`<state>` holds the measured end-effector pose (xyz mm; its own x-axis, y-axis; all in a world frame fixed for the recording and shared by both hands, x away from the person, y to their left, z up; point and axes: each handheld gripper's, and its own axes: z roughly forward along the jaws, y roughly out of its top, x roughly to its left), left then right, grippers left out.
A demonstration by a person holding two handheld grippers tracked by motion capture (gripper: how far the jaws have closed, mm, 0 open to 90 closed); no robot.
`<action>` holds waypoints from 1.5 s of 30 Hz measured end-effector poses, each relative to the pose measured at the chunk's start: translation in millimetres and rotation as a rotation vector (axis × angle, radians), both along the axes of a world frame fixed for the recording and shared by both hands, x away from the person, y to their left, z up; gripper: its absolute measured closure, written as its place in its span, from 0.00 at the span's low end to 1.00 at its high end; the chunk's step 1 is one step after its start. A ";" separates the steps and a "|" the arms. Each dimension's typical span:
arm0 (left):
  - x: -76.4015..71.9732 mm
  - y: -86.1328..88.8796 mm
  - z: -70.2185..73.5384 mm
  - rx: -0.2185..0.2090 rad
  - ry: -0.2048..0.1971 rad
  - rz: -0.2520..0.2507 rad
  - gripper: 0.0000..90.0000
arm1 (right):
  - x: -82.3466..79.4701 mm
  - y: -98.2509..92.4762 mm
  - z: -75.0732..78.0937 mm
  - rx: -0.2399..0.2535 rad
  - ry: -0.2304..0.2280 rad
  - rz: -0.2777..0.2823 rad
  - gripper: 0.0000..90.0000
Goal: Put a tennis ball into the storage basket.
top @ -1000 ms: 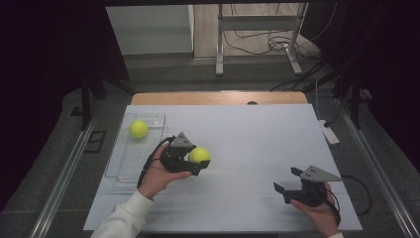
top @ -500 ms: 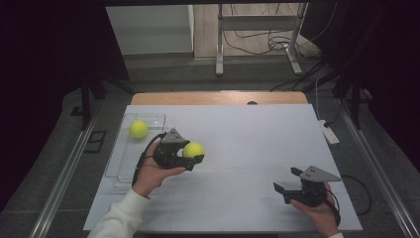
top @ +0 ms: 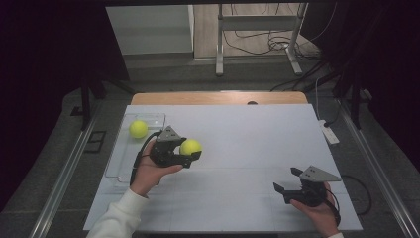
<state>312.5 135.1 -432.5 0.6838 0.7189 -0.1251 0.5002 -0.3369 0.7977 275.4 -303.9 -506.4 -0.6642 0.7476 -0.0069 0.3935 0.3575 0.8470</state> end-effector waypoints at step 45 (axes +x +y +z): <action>3.5 38.5 13.7 -0.031 -0.062 0.132 0.29 | -0.8 -0.2 1.3 0.004 -0.005 -0.003 0.14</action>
<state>316.0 173.7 -418.9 0.5903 0.7997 -0.1096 0.4883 -0.2457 0.8374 274.6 -304.2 -505.1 -0.6616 0.7498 -0.0070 0.3907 0.3527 0.8502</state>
